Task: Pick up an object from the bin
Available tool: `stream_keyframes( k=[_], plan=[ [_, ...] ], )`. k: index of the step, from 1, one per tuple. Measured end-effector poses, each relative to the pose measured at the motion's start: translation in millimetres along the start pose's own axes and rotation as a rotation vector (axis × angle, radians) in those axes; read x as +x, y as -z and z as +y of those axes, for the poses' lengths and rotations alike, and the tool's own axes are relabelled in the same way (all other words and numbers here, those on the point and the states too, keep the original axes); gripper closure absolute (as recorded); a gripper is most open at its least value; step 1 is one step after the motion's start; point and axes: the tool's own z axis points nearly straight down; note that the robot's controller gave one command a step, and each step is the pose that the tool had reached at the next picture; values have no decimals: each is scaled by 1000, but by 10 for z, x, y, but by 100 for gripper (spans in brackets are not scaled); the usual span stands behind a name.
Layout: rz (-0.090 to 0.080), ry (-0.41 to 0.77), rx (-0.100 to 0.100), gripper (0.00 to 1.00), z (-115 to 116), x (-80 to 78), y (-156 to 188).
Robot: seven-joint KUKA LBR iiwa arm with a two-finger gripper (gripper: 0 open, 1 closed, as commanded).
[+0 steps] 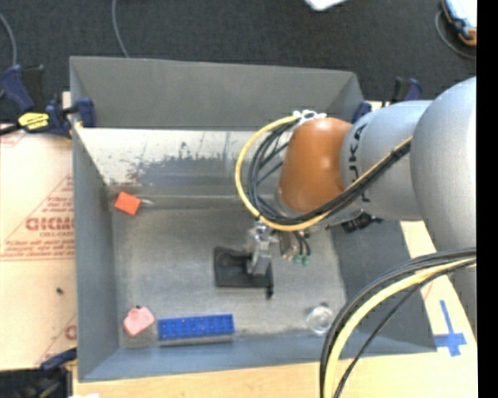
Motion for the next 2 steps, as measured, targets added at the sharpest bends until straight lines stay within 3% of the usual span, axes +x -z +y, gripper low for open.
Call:
stream_keyframes(
  k=[2],
  plan=[
    [0,0,0,100,0,0,0]
  ],
)
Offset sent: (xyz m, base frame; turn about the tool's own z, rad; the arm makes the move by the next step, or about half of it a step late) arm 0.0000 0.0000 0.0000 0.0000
